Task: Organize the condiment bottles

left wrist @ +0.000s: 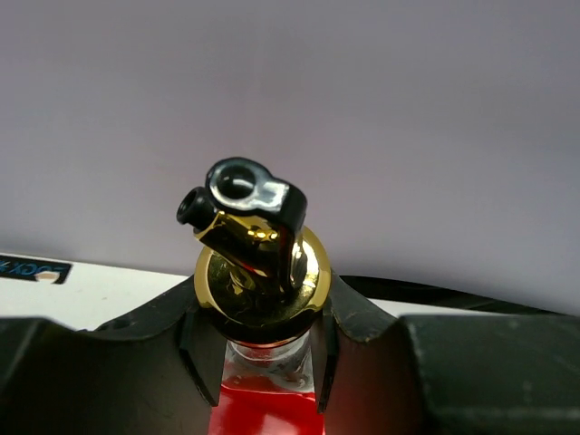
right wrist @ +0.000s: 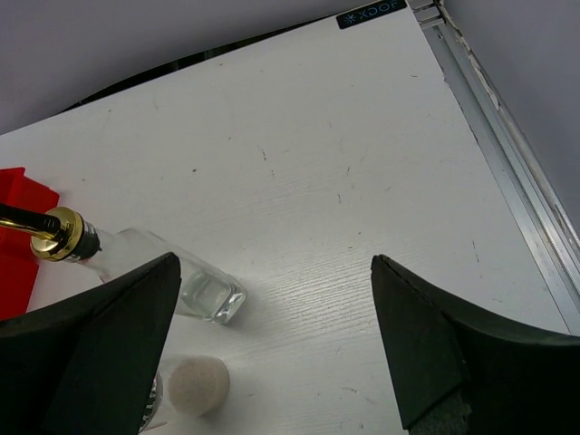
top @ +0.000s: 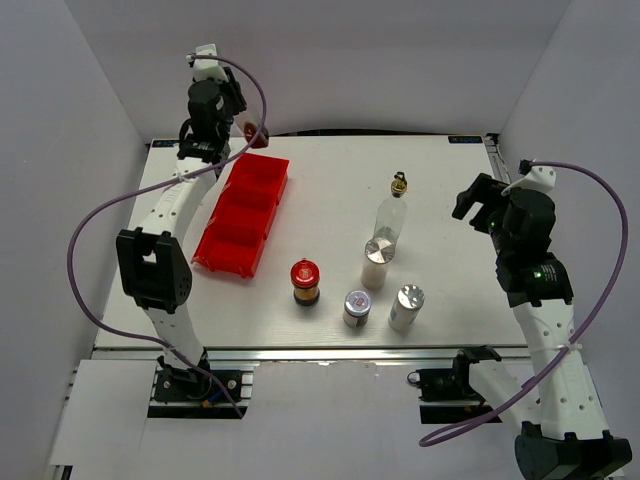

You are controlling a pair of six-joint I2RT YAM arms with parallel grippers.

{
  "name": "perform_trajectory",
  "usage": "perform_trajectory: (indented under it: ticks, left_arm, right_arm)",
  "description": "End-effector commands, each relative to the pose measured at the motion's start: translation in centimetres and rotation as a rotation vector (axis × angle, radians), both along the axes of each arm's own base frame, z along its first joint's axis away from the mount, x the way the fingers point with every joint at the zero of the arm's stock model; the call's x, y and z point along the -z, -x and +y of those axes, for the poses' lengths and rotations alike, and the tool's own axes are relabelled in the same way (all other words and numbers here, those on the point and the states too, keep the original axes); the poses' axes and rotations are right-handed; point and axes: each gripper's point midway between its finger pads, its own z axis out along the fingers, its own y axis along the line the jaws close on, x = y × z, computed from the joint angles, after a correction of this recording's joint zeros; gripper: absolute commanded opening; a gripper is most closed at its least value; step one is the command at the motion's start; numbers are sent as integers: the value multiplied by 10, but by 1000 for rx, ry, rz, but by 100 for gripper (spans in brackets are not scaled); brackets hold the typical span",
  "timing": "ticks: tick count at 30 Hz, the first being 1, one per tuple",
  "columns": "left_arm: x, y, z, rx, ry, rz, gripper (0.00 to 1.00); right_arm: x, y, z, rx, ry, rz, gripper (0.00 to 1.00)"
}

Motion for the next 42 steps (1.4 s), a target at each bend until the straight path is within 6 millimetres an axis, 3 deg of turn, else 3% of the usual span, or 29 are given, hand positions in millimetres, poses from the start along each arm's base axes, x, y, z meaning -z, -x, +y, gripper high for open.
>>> perform_trajectory:
  ticks: [1,4,11,18,26,34,39,42]
  left_arm:
    - [-59,14,-2,42,69,-148,0]
    - [-54,14,1,43,48,-142,0]
    - [-15,4,-6,77,-7,-57,0]
    - [12,3,-10,99,-39,5,0]
    - [30,10,-15,132,-25,36,0]
    - [61,8,-22,165,-3,93,0]
    - [78,7,-31,211,-11,128,23]
    - [82,11,-39,264,-20,136,33]
  right_arm:
    - [-2,-1,-9,48,18,-19,89]
    - [-1,-2,-13,66,32,-26,89]
    - [2,-3,-18,88,50,-13,89]
    - [4,-4,-19,88,62,-6,89]
    - [6,-6,-19,88,65,1,89]
    - [-2,-5,3,-51,67,-41,89]
    - [-17,1,20,-159,63,-158,89]
    - [-18,2,17,-143,66,-159,89]
